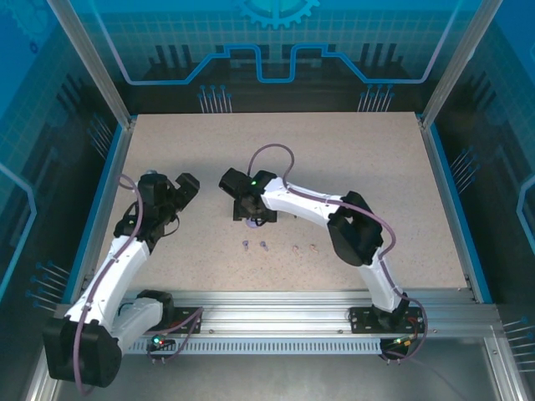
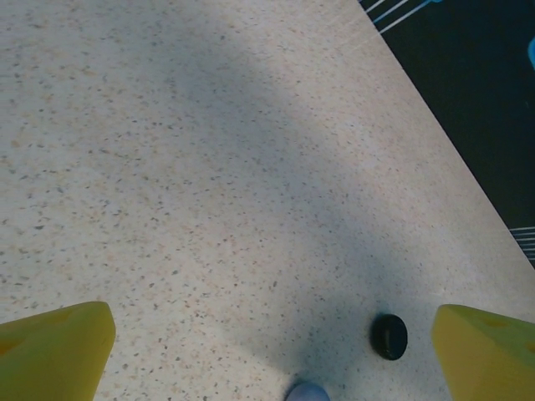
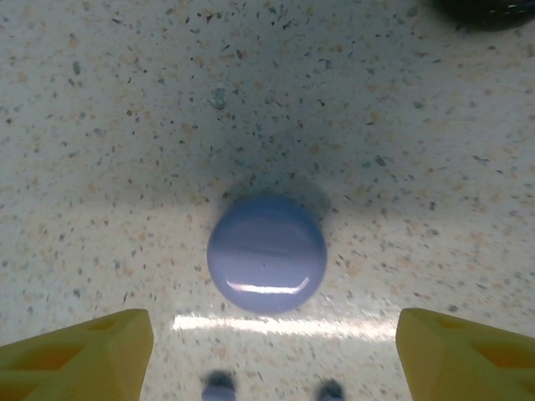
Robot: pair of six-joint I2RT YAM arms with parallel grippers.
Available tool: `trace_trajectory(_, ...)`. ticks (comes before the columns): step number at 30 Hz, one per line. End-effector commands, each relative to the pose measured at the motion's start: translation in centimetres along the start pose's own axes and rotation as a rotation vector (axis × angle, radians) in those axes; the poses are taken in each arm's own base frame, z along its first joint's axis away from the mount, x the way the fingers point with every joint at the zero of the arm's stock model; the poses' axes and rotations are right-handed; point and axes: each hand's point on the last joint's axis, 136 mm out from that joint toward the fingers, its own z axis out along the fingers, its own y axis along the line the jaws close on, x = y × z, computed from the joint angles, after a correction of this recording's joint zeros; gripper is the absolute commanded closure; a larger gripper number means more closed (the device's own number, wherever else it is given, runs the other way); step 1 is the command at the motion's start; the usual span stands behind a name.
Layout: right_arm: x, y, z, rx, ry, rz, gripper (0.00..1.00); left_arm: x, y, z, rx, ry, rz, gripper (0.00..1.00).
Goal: Insert wireless bluetooth earbuds into charging case
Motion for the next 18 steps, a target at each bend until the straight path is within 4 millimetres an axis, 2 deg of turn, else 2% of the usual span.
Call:
trace_trajectory(1, 0.2, -0.2, 1.2, 0.047, 0.042, 0.032, 0.23, 0.6, 0.8, -0.1, 0.008, 0.03, -0.04, 0.01)
trace_trajectory(5, 0.2, 0.1, 2.2, 0.059, 0.05, 0.019, 0.23, 0.5, 0.7, 0.1, 0.015, 0.033, -0.043, 0.01)
trace_trajectory(15, -0.3, -0.5, 2.9, 0.092, 0.048, 0.022, 0.26, 0.7, 0.4, 0.5, 0.035, 0.041, -0.037, 0.01)
trace_trajectory(16, 0.2, -0.6, 3.9, 0.109, 0.062, 0.021, 0.27, 0.8, 0.5, 0.6, 0.036, 0.041, -0.037, 0.01)
trace_trajectory(18, 0.3, -0.4, 4.2, 0.103, 0.066, 0.022, 0.29, 0.8, 0.5, 0.8, 0.034, 0.043, -0.041, 0.01)
